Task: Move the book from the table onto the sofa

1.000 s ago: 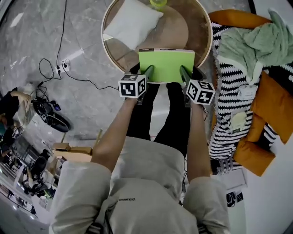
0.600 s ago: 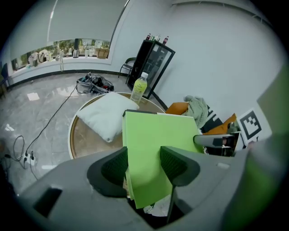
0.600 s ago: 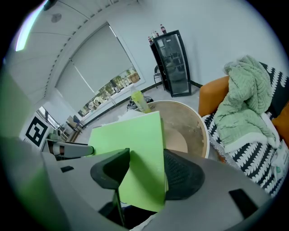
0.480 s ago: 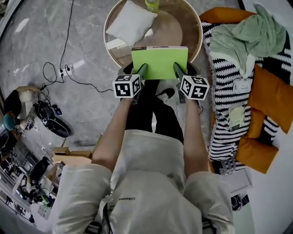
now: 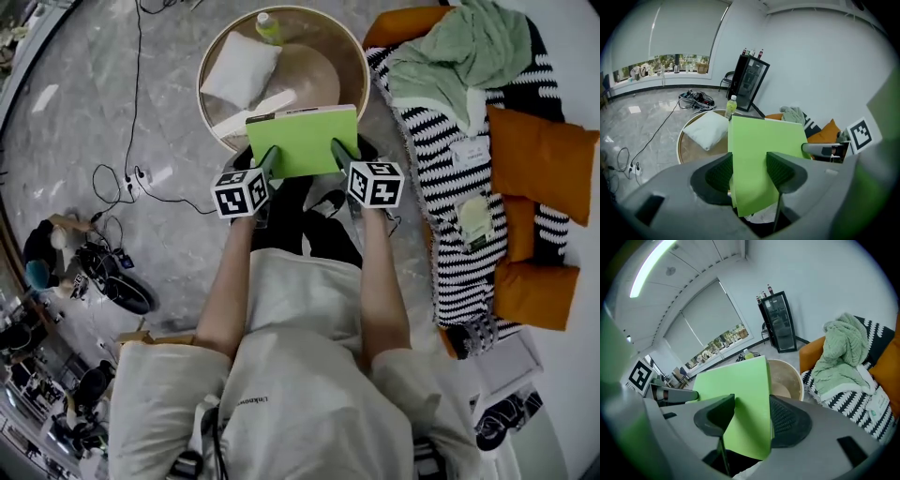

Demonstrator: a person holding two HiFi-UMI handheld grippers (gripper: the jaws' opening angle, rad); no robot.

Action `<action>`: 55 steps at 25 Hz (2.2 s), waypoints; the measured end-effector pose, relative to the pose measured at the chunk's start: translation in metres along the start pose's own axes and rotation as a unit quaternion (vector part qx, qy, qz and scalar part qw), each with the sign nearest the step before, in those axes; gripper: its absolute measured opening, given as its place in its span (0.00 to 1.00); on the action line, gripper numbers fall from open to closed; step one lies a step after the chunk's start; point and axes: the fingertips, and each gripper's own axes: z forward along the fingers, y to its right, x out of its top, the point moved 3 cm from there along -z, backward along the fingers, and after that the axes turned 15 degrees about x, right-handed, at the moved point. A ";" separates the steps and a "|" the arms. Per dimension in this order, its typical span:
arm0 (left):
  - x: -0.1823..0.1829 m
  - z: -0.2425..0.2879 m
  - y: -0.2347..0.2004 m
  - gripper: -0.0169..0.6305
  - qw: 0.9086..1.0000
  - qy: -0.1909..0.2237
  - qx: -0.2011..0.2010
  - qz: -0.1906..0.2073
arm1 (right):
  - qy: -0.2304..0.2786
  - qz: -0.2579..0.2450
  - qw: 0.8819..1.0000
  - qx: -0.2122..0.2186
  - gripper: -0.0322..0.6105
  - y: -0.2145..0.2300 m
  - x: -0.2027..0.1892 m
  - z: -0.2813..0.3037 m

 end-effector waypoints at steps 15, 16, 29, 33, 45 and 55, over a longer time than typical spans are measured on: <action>0.020 -0.046 0.085 0.38 0.994 0.039 -0.056 0.081 | 0.101 0.031 0.993 -0.058 0.38 0.001 -0.007 -0.111; 0.022 -0.048 0.091 0.38 0.993 0.040 -0.062 0.090 | 0.108 0.035 0.992 -0.063 0.38 0.001 -0.007 -0.118; 0.018 -0.059 0.188 0.38 0.971 0.045 -0.137 0.191 | 0.187 0.096 0.968 -0.136 0.38 0.026 -0.039 -0.211; 0.010 -0.061 0.224 0.38 0.959 0.042 -0.168 0.226 | 0.213 0.117 0.956 -0.165 0.38 0.034 -0.057 -0.243; -0.047 -0.084 0.323 0.38 0.914 0.026 -0.253 0.315 | 0.276 0.171 0.912 -0.250 0.38 0.041 -0.132 -0.342; -0.067 -0.106 0.387 0.38 0.884 0.031 -0.299 0.359 | 0.312 0.180 0.884 -0.299 0.38 0.041 -0.157 -0.404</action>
